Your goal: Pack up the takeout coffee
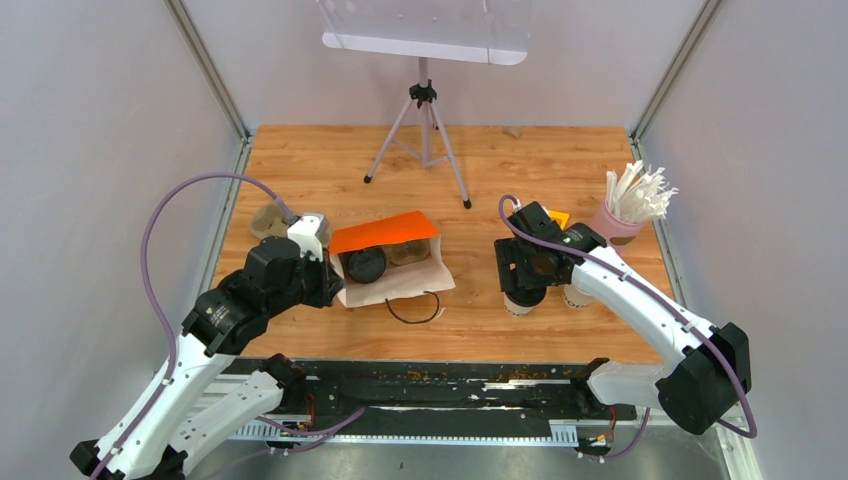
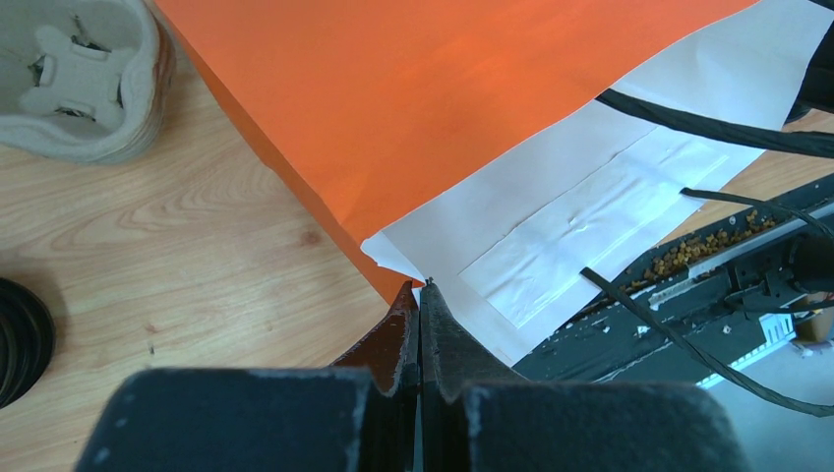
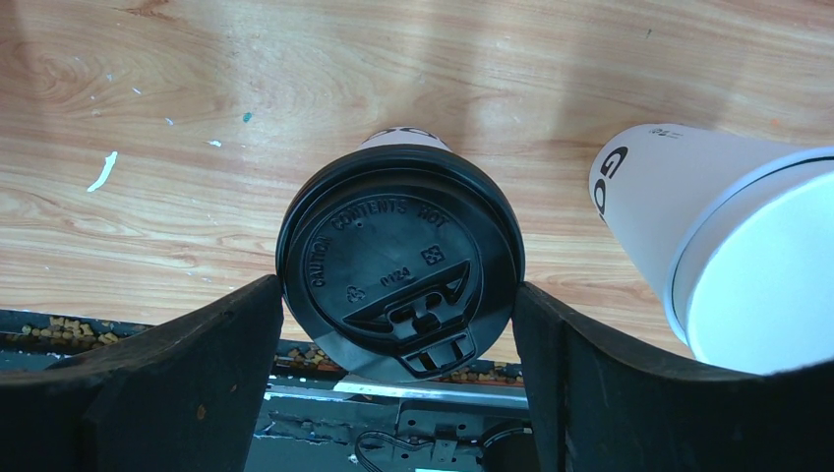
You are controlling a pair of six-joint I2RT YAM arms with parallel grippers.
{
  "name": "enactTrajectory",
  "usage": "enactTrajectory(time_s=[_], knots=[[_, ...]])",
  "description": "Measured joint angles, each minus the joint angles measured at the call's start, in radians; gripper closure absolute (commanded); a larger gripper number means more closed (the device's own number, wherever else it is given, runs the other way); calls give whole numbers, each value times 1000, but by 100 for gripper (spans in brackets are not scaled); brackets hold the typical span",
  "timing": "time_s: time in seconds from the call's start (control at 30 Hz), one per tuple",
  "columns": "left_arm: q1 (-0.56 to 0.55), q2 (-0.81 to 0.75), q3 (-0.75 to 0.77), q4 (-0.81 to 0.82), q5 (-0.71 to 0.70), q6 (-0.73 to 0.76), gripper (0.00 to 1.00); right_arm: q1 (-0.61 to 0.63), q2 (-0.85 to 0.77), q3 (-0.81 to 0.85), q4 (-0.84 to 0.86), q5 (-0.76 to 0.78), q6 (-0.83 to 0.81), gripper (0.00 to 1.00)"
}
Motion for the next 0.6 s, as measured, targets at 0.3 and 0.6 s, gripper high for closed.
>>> enactTrajectory(time_s=[0.3,0.6], knots=[[0,0,10,-5,0,3,100,0,-2,-2,9,3,-2,26],[0,-2,10,-6,0,2,100,0,-19,-16,22,4,-14,30]])
